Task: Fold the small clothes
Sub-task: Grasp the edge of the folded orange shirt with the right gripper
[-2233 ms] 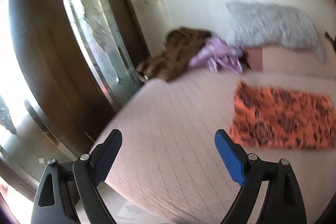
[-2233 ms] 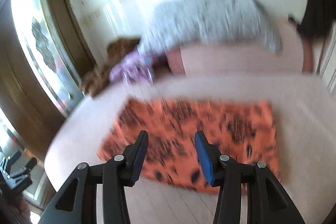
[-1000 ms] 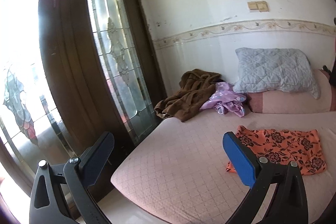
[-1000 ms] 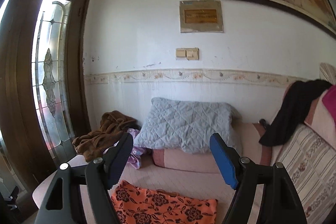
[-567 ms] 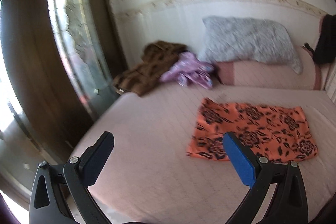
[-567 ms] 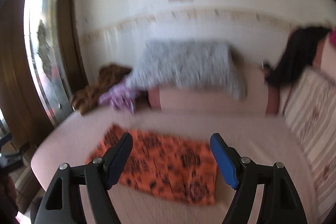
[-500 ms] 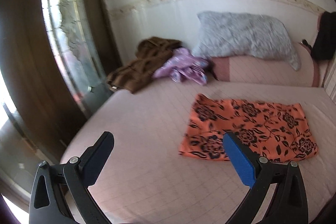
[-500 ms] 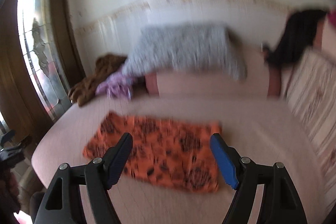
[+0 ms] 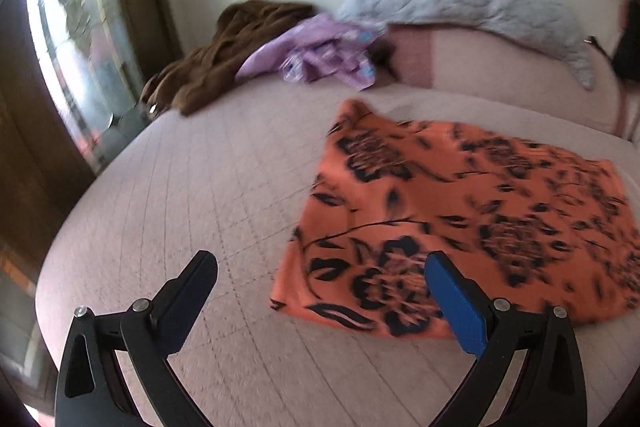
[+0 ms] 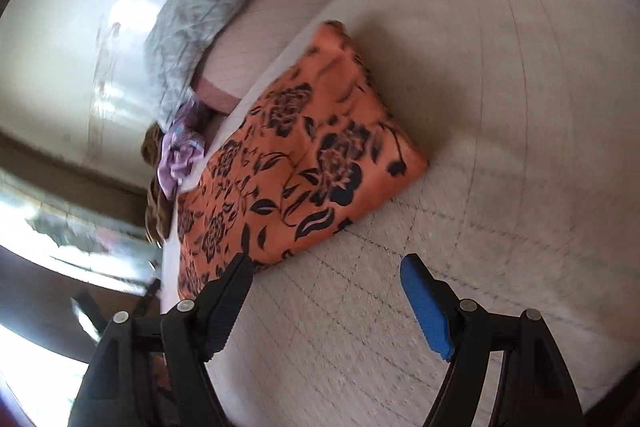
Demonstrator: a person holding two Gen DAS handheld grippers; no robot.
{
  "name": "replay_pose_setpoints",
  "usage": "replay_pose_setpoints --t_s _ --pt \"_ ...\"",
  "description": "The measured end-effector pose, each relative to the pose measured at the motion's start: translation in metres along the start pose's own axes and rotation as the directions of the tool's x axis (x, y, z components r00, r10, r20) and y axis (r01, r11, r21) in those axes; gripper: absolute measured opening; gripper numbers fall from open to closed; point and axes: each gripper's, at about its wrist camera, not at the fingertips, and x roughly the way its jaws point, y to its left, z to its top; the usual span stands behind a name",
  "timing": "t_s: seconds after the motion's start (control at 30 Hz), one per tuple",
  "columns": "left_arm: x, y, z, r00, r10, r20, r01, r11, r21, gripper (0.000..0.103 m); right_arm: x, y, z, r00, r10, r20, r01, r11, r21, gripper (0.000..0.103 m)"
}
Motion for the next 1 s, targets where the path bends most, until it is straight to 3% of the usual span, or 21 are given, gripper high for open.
replay_pose_setpoints --t_s 0.2,0.37,0.4,0.47,0.57,0.73,1.0 --pt "0.028 0.015 0.0 0.997 0.032 -0.07 -0.035 0.999 -0.042 0.103 0.023 -0.037 0.016 0.994 0.004 0.114 -0.031 0.971 0.237 0.078" --pt "0.039 0.028 0.009 0.994 0.036 -0.102 -0.044 0.996 -0.076 0.103 0.039 -0.025 0.035 0.987 -0.04 0.155 0.0 0.969 0.247 0.076" --pt "0.041 0.034 0.011 0.994 0.039 -0.103 -0.049 0.994 -0.095 0.103 0.044 -0.021 0.037 0.985 -0.06 0.159 0.019 0.969 0.246 0.071" --pt "0.047 0.042 0.017 0.993 0.064 -0.097 -0.074 0.992 -0.103 0.103 0.052 -0.019 0.041 0.979 -0.105 0.174 0.059 0.966 0.251 0.028" --pt "0.057 0.05 0.024 0.988 0.125 -0.09 -0.132 0.988 -0.076 0.103 0.057 -0.022 0.044 0.977 -0.121 0.173 0.064 0.952 0.3 0.026" --pt "0.062 0.077 0.033 0.977 0.192 -0.089 -0.202 0.972 -0.117 0.103 0.041 0.046 0.046 0.963 -0.15 0.226 0.131 0.987 0.093 0.022" --pt "0.057 0.136 0.036 0.949 0.297 -0.111 -0.315 0.918 -0.242 0.103 0.05 0.193 0.026 0.973 0.016 0.231 0.029 0.982 -0.188 0.018"
